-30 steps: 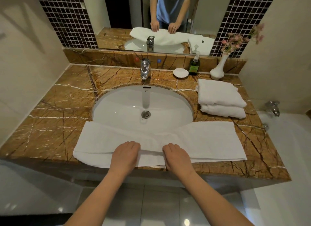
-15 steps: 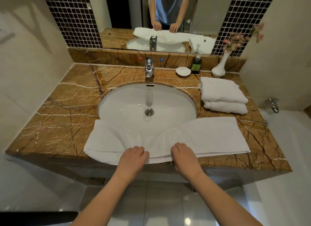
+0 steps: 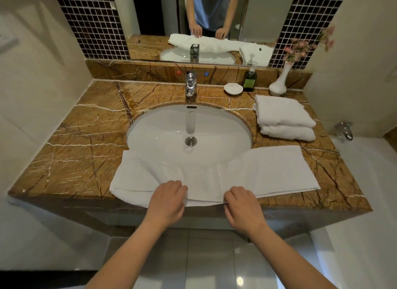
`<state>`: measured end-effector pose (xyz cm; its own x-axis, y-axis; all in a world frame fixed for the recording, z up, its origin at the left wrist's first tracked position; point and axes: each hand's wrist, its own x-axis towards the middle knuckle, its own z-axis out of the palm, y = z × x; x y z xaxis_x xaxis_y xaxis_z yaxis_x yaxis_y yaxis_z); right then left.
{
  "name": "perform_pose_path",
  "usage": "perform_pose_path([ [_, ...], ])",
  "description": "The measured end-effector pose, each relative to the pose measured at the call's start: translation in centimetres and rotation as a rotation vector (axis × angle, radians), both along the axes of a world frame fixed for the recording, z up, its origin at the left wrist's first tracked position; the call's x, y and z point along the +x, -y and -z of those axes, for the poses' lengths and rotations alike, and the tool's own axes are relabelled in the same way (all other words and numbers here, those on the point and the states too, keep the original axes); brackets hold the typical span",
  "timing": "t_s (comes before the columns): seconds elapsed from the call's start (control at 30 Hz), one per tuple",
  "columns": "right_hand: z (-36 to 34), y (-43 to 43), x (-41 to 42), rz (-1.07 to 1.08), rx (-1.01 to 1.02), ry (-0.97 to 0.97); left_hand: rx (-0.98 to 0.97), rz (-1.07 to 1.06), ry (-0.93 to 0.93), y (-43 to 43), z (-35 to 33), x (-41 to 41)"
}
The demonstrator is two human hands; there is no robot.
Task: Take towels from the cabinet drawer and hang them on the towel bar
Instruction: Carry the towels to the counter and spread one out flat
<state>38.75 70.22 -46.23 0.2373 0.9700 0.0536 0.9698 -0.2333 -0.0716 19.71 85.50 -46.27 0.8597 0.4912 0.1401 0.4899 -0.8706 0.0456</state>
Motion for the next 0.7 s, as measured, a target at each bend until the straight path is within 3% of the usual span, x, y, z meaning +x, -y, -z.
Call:
perform_pose_path([
  [0.1, -0.9, -1.2, -1.0, 0.02, 0.033, 0.006, -0.063, -0.134, 0.087, -1.3, -0.2, -2.1],
  [0.2, -1.4, -3.2, -2.7, -0.07, 0.063, -0.049, -0.11, -0.242, 0.047, -2.8, 0.0, -4.1],
  [0.4, -2.1, -8.0, -7.6, -0.173, 0.029, -0.09, -0.163, -0.225, -0.064, -5.4, 0.0, -6.0],
  [0.6, -1.9, -10.1, -9.8, -0.048, 0.01, 0.027, -0.143, -0.293, -0.115, -6.8, -0.3, -7.3],
  [0.7, -1.4, -10.3, -10.0, 0.01, 0.042, -0.02, -0.123, -0.309, -0.087, -7.2, -0.2, -7.6],
])
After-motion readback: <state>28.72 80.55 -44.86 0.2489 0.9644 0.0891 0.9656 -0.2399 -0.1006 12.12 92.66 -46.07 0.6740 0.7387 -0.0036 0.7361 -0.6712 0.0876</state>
